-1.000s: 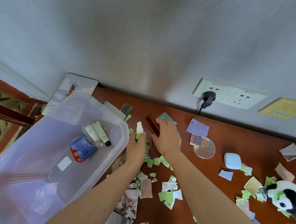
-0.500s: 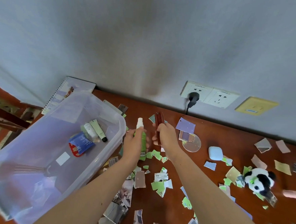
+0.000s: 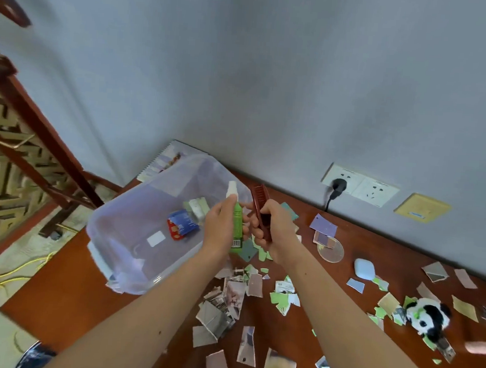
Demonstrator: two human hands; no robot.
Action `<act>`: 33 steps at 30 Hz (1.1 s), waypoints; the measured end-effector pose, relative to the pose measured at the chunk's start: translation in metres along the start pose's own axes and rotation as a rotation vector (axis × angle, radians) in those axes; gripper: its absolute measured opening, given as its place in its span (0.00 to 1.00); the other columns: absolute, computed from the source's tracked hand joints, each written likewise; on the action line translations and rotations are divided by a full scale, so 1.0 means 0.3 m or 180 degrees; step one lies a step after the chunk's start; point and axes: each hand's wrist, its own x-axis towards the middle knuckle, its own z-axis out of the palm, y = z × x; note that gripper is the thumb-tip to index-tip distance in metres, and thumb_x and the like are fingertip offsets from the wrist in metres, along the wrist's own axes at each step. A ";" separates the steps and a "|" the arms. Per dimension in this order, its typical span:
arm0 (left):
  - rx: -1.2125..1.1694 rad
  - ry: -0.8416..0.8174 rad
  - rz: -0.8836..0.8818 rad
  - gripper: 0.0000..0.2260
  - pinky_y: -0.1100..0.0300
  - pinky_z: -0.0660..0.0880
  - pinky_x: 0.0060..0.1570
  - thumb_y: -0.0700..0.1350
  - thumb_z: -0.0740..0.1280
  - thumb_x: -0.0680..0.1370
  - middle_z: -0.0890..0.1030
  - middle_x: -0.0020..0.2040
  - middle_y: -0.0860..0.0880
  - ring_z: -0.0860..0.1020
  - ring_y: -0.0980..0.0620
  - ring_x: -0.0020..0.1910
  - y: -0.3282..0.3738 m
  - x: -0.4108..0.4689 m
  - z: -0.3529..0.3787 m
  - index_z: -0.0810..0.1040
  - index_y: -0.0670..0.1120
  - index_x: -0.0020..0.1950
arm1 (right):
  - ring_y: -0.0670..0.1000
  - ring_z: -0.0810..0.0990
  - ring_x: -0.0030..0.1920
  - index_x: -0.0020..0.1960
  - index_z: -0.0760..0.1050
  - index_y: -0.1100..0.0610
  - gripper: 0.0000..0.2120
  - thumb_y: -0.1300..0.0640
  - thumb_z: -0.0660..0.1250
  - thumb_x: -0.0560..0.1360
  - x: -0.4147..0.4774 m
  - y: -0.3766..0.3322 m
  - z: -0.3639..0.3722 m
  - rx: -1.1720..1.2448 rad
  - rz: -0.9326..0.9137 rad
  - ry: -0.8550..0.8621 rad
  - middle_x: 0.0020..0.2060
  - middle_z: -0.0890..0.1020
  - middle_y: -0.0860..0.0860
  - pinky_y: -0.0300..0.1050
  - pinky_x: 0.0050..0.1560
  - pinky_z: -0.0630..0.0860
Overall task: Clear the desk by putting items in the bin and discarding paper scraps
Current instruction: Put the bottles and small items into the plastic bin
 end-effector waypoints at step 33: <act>-0.0416 0.0808 -0.2559 0.16 0.44 0.75 0.57 0.49 0.57 0.79 0.80 0.43 0.38 0.79 0.42 0.43 -0.048 0.322 -0.509 0.78 0.39 0.46 | 0.56 0.76 0.46 0.56 0.75 0.63 0.11 0.63 0.58 0.78 0.326 0.281 0.558 -0.3388 0.1024 -0.0603 0.45 0.77 0.59 0.52 0.53 0.78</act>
